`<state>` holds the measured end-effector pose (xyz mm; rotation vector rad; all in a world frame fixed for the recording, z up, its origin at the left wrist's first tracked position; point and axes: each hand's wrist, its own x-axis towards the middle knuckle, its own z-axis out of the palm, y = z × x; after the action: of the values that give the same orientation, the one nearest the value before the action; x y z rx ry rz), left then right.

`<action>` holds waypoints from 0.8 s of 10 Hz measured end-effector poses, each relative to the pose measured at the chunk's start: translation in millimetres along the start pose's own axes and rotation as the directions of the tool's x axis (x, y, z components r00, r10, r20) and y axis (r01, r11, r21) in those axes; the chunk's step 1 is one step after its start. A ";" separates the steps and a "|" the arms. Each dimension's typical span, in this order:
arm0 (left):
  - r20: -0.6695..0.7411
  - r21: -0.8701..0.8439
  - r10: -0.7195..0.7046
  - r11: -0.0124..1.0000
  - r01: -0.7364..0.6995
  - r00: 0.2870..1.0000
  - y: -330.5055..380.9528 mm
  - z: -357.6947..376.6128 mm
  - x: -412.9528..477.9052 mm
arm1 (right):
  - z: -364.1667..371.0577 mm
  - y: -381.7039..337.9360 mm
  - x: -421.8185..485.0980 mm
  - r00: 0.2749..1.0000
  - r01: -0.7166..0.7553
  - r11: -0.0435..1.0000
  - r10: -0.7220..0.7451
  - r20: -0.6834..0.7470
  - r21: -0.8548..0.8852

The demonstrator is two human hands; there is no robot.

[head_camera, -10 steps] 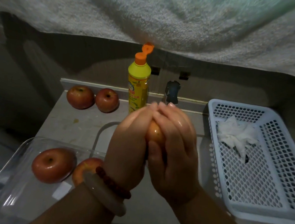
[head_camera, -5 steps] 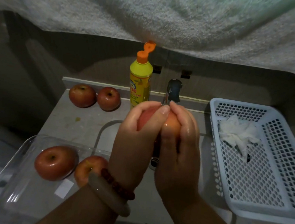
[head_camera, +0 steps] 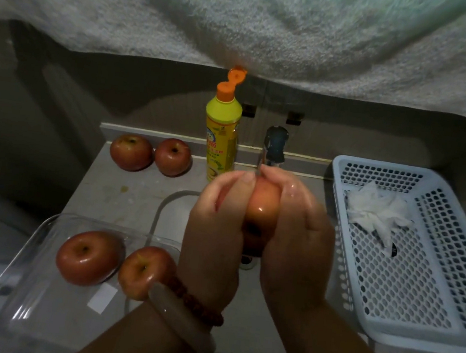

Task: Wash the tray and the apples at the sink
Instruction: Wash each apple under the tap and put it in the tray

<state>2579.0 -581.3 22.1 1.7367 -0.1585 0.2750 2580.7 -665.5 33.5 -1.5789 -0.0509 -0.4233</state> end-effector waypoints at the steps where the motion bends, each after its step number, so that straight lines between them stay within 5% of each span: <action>1: -0.195 0.112 0.037 0.994 -0.015 0.980 3.5 9.6 1.5 | -3.0 -5.2 2.6 0.953 -0.297 0.927 0.274 0.130 0.229; 2: -0.171 0.124 0.079 0.991 -0.058 0.982 -0.8 2.5 -4.8 | 0.0 -7.6 -2.5 0.980 -0.096 0.992 0.080 0.182 0.082; 3: -0.030 0.123 0.005 0.992 -0.002 1.000 18.0 -2.9 1.7 | -2.5 -7.5 -4.7 0.950 0.263 0.953 -0.229 0.211 -0.151; 4: 0.108 -0.288 -0.164 0.939 0.189 0.980 11.0 -4.2 3.1 | -2.5 -4.4 -3.0 0.927 0.357 0.921 -0.329 0.180 -0.156; 5: -0.007 -0.480 -0.297 0.839 0.258 0.955 13.8 2.1 6.7 | -1.3 -6.3 -0.3 0.985 -0.165 0.959 0.151 0.079 0.230; 6: -0.086 -0.426 -0.238 0.887 0.181 0.967 15.4 5.6 8.6 | -5.9 -5.0 4.7 0.821 -0.569 0.725 0.475 0.317 0.387; 8: 0.043 -0.412 -0.280 0.870 0.272 0.959 16.7 5.3 8.1 | -7.9 -4.4 -1.5 0.990 0.014 0.999 -0.009 0.138 -0.034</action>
<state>2582.9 -589.2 39.3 1.3102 0.0462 0.0381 2576.2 -672.5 37.2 -1.6415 -0.1590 -0.3252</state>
